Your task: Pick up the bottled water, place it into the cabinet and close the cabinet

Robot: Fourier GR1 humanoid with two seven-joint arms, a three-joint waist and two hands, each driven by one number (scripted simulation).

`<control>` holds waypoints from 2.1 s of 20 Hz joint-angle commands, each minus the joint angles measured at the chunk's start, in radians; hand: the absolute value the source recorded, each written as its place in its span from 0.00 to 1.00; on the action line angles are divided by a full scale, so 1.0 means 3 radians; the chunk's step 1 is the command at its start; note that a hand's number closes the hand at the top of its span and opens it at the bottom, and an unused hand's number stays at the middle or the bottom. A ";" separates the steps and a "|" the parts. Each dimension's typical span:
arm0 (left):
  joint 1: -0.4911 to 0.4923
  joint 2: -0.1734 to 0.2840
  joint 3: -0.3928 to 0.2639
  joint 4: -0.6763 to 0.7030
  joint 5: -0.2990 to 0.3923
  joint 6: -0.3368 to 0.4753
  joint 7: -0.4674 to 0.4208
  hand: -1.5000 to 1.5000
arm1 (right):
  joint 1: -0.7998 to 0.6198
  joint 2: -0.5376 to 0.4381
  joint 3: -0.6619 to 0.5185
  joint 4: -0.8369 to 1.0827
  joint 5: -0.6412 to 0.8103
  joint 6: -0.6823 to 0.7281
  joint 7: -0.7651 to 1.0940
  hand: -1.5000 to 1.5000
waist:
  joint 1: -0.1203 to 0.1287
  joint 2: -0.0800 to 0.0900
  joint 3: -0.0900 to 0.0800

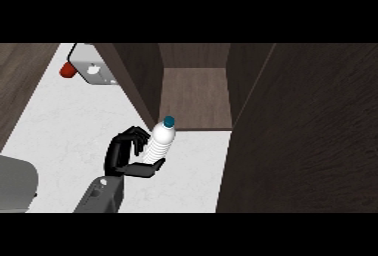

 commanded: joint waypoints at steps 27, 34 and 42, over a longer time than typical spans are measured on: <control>-0.1294 -0.0028 -0.1688 -0.0630 0.1591 0.1927 0.1610 1.00 | 0.0328 -0.0203 -0.0151 -0.0193 -0.0118 0.0039 -0.0363 0.00 | -0.0100 0.0032 0.0000; -0.1400 -0.0029 -0.1538 -0.0106 0.1839 0.1895 0.1367 1.00 | 0.0569 -0.0351 -0.0269 -0.0436 -0.0287 0.0144 -0.0417 0.00 | -0.0102 0.0031 0.0001; -0.1928 -0.0029 -0.1305 0.0665 0.1846 0.2009 0.1247 1.00 | 0.0707 -0.0323 -0.0200 -0.0324 -0.0273 0.0188 -0.0601 0.00 | -0.0120 0.0039 0.0001</control>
